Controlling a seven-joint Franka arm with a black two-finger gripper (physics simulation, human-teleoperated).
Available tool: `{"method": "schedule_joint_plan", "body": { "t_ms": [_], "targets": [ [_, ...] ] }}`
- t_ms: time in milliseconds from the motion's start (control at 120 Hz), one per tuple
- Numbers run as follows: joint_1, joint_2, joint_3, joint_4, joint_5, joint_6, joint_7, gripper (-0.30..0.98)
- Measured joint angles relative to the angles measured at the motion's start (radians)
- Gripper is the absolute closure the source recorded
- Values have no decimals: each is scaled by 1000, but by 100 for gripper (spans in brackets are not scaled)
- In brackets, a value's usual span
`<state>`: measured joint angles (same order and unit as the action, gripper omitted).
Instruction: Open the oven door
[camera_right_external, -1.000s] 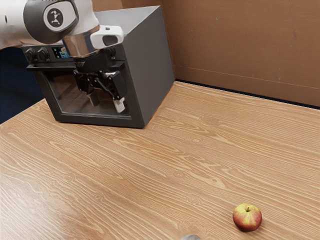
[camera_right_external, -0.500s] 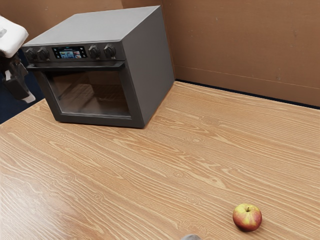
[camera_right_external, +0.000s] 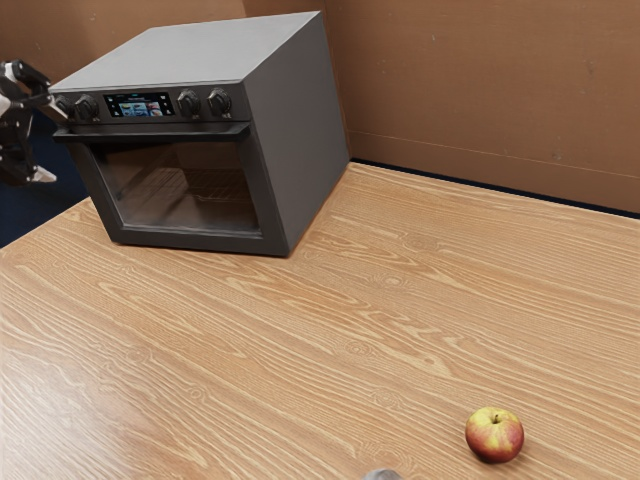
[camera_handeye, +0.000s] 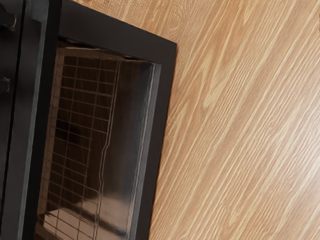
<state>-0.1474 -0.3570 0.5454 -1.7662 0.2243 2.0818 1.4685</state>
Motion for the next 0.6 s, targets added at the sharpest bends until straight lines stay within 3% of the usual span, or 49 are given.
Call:
{"method": "schedule_joint_plan", "body": {
  "t_ms": [200,600],
  "targets": [
    [-45,33,115,9,-119,53,172,0],
    [-21,280,125,120,-276,123,366,0]
  ]
}}
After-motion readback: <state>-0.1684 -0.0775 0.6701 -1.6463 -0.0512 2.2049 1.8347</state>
